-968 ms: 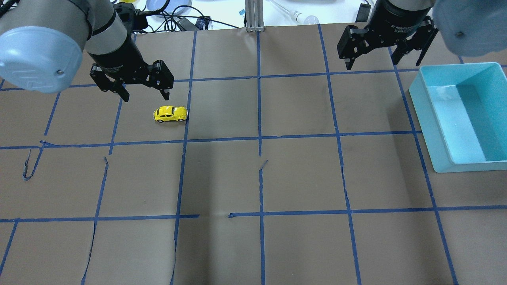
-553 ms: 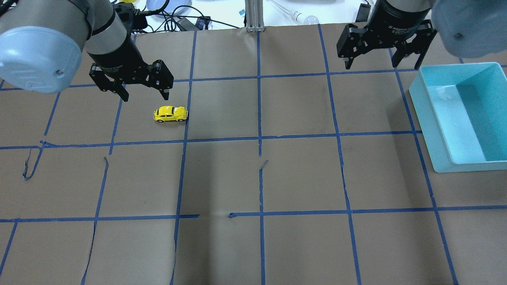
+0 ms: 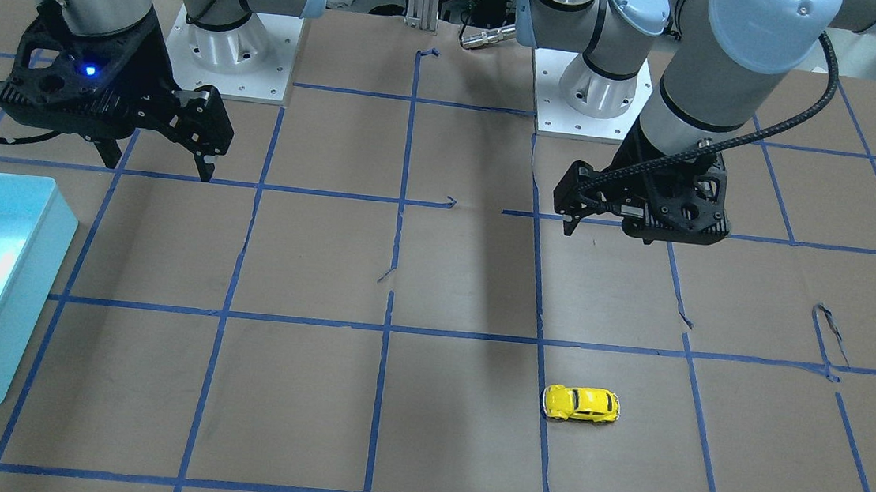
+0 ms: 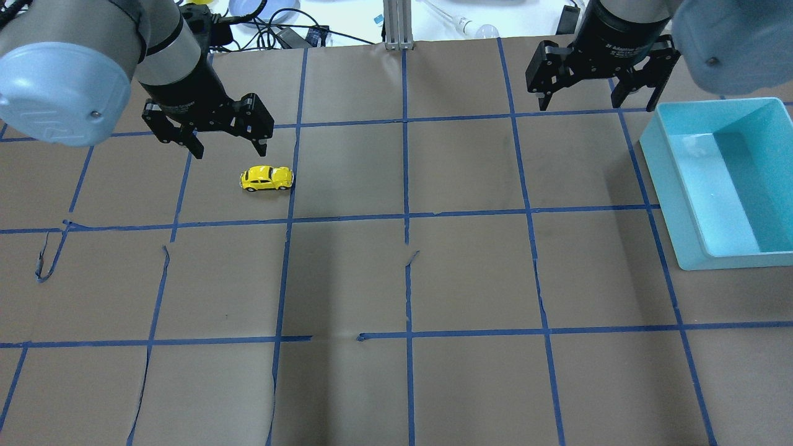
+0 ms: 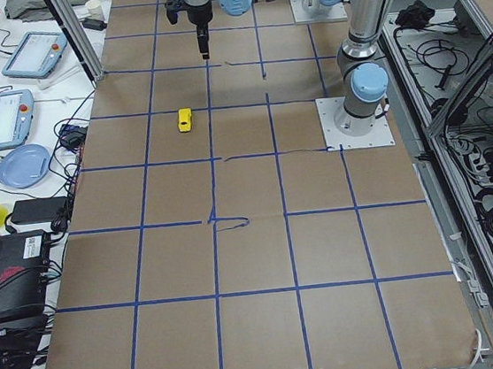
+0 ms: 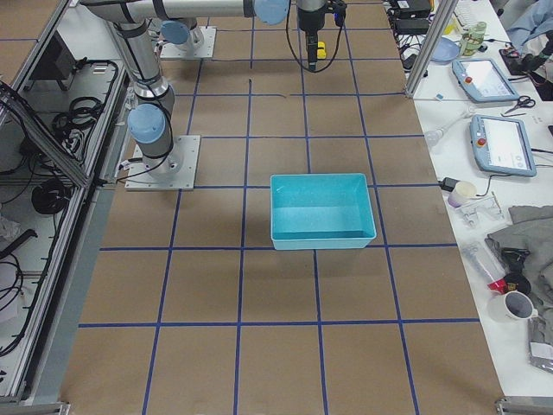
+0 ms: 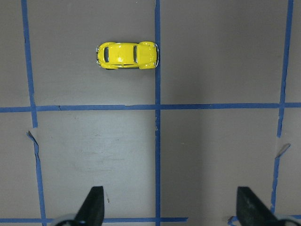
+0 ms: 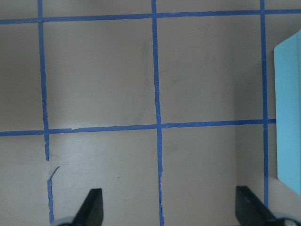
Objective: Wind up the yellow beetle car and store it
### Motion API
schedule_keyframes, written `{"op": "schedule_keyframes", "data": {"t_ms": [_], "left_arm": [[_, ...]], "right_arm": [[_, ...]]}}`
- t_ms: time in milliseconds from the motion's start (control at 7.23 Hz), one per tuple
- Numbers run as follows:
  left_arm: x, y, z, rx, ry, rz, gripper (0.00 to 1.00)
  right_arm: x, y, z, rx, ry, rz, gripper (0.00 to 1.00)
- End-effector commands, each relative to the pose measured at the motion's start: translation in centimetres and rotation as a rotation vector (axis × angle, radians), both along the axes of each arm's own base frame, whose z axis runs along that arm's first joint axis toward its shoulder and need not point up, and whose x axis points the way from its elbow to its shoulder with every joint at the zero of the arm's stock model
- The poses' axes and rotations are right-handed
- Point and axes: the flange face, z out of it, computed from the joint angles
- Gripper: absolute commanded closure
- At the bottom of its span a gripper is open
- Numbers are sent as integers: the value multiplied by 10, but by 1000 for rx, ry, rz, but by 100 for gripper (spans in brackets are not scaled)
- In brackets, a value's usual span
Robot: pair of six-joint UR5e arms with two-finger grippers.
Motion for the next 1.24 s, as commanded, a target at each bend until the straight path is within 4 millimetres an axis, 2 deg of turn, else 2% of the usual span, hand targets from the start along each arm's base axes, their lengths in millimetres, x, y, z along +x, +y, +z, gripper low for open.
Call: {"op": "schedule_keyframes", "data": {"t_ms": [0,415,1106], "left_arm": [[2,1,2,-5,-12,-3,0],[5,2,12,-25,-9,-1,0],[5,0,8,-28,-9,34,0]], "right_arm": [[0,0,0,1,3,1,0],[0,0,-1,4,0,0,0],[0,0,-1,5,0,0,0]]}}
